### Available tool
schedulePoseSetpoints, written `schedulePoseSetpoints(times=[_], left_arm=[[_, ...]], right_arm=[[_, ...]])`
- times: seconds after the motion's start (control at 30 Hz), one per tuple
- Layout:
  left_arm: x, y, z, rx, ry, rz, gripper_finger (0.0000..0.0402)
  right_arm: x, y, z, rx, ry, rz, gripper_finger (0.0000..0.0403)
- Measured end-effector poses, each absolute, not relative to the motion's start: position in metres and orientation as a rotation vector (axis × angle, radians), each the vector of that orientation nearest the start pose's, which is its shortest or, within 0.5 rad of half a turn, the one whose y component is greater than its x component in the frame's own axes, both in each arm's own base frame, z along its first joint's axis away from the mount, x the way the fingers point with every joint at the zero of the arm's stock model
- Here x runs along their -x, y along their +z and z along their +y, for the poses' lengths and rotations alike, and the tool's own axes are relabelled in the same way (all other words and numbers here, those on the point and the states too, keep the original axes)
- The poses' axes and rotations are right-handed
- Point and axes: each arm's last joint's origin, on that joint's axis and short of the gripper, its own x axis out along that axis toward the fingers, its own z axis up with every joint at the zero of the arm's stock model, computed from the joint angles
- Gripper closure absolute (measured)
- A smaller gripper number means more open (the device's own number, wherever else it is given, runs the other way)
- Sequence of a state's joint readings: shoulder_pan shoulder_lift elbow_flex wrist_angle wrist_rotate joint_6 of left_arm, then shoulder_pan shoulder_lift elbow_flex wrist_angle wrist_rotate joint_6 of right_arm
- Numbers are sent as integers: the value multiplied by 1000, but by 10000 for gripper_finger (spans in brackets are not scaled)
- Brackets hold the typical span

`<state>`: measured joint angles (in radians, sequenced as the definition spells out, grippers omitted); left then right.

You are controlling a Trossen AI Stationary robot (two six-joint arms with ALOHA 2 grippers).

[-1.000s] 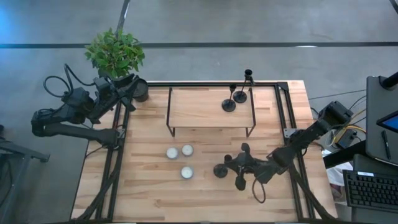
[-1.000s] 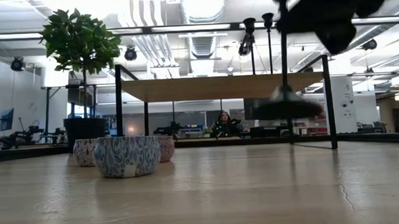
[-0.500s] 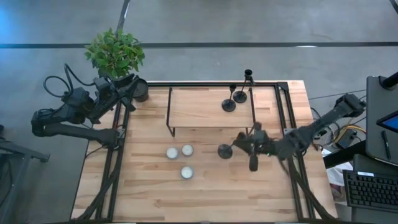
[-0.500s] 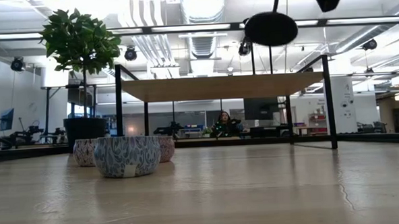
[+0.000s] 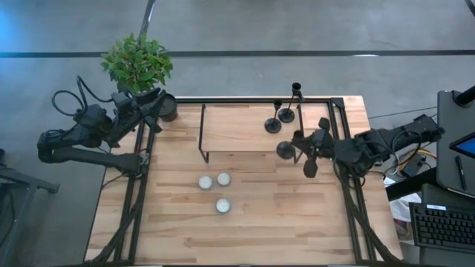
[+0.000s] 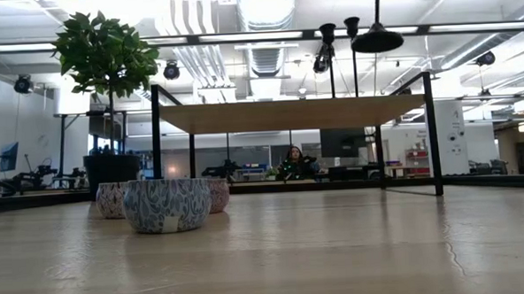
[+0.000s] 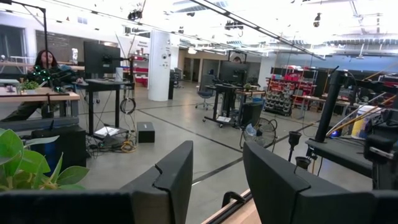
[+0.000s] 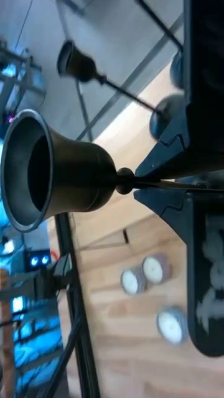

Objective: Pick & Place candle stick holders
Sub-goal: Put the black candle holder on the shelf

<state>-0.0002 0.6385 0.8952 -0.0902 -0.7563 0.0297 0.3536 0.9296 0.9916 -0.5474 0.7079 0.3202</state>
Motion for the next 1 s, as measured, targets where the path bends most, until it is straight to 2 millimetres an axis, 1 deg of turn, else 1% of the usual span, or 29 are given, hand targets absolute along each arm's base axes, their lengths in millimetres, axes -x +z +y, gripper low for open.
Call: schedulePoseSetpoints(times=[0.13, 0.3, 0.43, 0.8, 1.0], left_arm=[[-117, 396, 20, 35, 756, -147, 252], [-117, 396, 20, 35, 756, -147, 252], [-117, 396, 20, 35, 756, -148, 252], [-117, 396, 20, 35, 756, -147, 252], [-117, 396, 20, 35, 756, -147, 252]], right_arm=[[-181, 346, 35, -80, -451, 368, 390], [-187, 335, 22, -114, -501, 388, 390], [-190, 333, 13, -136, -525, 379, 390], [-188, 328, -10, -177, -577, 414, 390], [-184, 327, -23, -204, -568, 434, 390]])
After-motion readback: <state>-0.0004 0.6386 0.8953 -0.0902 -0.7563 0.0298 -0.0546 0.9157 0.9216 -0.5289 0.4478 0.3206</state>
